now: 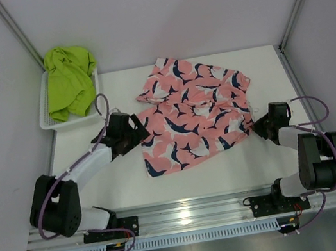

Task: Fold and stack the shorts
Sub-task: Fold the shorts

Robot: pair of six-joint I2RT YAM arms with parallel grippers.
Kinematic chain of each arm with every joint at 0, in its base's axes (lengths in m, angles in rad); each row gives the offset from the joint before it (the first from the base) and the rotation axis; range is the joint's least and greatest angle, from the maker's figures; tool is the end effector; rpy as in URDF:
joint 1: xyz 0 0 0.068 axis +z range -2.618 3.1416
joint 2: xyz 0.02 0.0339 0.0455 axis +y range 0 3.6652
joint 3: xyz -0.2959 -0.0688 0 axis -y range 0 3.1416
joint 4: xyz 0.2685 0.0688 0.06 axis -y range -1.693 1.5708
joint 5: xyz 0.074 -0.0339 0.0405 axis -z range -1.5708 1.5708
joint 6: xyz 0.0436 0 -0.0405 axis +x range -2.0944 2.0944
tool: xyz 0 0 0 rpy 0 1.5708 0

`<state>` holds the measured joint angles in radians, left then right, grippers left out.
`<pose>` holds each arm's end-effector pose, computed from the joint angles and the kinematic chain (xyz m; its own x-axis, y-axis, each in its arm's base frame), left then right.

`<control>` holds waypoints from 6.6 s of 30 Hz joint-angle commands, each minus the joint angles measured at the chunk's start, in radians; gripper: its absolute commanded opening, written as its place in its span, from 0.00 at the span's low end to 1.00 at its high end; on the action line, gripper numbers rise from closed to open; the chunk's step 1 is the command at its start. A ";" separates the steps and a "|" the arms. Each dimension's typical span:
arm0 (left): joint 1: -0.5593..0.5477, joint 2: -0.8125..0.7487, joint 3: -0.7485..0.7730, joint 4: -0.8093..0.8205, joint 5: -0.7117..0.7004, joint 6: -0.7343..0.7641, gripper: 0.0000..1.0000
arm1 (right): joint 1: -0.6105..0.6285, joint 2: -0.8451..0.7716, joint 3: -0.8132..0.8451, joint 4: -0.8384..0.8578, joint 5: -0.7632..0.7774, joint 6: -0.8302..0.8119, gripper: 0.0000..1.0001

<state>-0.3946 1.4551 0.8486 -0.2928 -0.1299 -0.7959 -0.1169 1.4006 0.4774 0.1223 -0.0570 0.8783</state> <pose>0.2917 -0.1153 0.2119 -0.7249 -0.4656 -0.5077 -0.3017 0.8772 -0.3736 0.2600 -0.0280 0.1428 -0.3960 0.8202 -0.4129 0.5980 0.5716 0.5618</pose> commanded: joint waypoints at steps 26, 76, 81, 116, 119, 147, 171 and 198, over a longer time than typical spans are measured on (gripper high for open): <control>-0.246 -0.645 -0.645 0.155 0.029 -0.540 0.81 | 0.017 -0.064 0.010 -0.009 0.052 -0.021 0.00; -0.243 -0.228 -0.626 0.635 0.055 -0.261 0.59 | 0.017 -0.054 -0.013 0.040 -0.001 -0.022 0.00; -0.251 -0.193 -0.670 0.682 0.108 -0.298 0.53 | 0.017 -0.048 -0.011 0.045 -0.009 -0.022 0.00; -0.251 -0.453 -0.726 0.298 0.174 -0.236 0.56 | 0.014 -0.031 -0.010 0.053 -0.023 -0.029 0.00; -0.251 -0.504 -0.695 0.169 0.136 -0.223 0.59 | 0.013 -0.031 -0.008 0.053 -0.026 -0.029 0.00; -0.251 -0.541 -0.692 0.137 0.148 -0.220 0.00 | 0.025 -0.041 0.041 -0.111 0.043 -0.047 0.00; -0.362 -0.678 0.044 -0.529 -0.160 -0.131 0.00 | 0.079 -0.554 0.197 -0.980 0.126 -0.002 0.00; -0.041 0.073 0.897 -0.326 0.022 0.175 0.00 | -0.023 -0.192 0.556 -0.868 0.072 0.056 0.00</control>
<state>-0.4805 1.4963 1.6718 -0.6834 -0.1398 -0.6807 -0.1143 1.1702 0.9836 -0.7746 -0.0063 0.9310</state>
